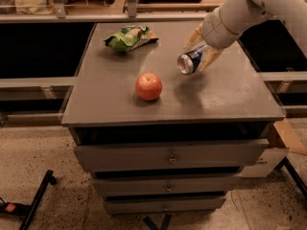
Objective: Move pepsi can near apple
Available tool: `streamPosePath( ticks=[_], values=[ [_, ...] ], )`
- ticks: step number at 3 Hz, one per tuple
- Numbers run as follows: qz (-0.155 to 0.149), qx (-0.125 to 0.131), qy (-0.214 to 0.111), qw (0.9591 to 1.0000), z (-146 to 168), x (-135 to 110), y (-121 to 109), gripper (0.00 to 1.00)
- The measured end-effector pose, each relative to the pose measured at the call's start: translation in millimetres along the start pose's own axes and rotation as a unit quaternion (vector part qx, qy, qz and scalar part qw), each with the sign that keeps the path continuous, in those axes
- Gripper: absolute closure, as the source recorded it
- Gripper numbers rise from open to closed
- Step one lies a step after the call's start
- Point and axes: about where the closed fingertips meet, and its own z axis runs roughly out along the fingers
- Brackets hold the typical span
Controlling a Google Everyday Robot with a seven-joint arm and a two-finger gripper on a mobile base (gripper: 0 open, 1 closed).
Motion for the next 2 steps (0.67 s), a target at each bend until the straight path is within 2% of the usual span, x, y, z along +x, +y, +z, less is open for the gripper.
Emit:
streamPosePath(
  ticks=[1, 2],
  values=[
    [-0.018, -0.01, -0.011, 0.9997, 17.1, -15.7, 1.5, 1.0],
    [-0.018, -0.011, -0.013, 0.9997, 20.0, -16.5, 2.2, 0.84]
  ],
)
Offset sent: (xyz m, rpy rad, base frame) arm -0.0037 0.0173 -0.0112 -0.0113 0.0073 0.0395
